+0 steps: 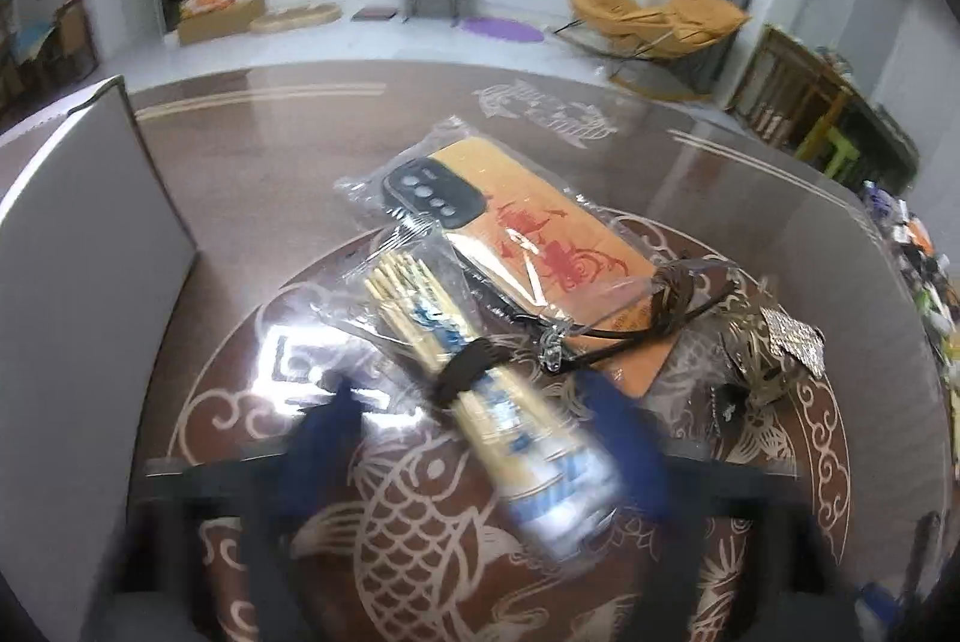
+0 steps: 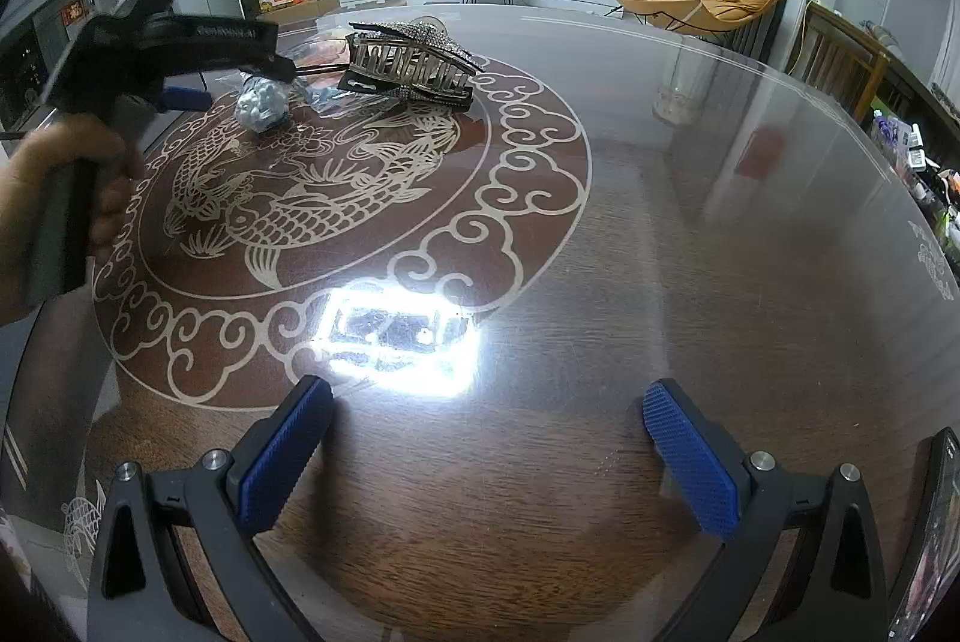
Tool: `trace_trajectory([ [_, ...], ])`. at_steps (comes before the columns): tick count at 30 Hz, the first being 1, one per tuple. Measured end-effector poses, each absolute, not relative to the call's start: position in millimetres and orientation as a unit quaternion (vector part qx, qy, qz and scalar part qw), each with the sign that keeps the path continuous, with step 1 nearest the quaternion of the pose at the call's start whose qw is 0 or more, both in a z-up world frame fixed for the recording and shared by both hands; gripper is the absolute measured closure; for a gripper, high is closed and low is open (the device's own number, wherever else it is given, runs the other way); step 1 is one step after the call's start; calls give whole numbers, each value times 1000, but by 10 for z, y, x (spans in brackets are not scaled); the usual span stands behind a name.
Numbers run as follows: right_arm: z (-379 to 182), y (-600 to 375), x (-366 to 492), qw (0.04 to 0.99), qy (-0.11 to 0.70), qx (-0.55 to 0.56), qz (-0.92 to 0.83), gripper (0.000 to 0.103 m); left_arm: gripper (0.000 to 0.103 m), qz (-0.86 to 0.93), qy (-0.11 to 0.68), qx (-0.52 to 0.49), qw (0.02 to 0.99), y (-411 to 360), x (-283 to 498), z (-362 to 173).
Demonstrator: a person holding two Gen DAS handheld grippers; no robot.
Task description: Organize objects
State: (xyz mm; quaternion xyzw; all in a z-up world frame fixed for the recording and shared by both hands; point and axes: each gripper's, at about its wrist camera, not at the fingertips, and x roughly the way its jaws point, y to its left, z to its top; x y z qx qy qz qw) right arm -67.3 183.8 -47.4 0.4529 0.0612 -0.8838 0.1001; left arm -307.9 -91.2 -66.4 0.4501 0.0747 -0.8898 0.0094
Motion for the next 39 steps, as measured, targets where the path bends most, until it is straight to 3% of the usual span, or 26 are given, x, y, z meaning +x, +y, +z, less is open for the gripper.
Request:
trace_trajectory([
  [4, -474, 1838, -674, 100, 61, 453, -884, 0, 73, -890, 80, 449, 4, -977, -2763, -694],
  [11, -474, 1838, -674, 100, 61, 453, -884, 0, 71, -885, 68, 460, -18, -935, -1675, -731],
  [13, -475, 1838, -674, 100, 61, 453, -884, 0, 53, -887, 52, 459, -19, -907, -1509, -741],
  [14, -475, 1838, -674, 100, 61, 453, -884, 0, 26, -887, 44, 460, -19, -889, -1484, -746],
  [15, -474, 1838, -676, 100, 61, 453, -884, 0, 16, -885, 34, 464, -15, -875, -1485, -776],
  [18, -475, 1839, -674, 100, 61, 453, -884, 0, 11, -887, 6, 462, -6, -854, -1504, -819],
  [20, -475, 1839, -674, 100, 61, 453, -884, 0, 0, -885, -5, 465, -5, -830, -1545, -831],
  [39, -477, 1840, -674, 100, 61, 453, -884, 0, 0, -886, -3, 464, -4, -836, -1585, -839],
])
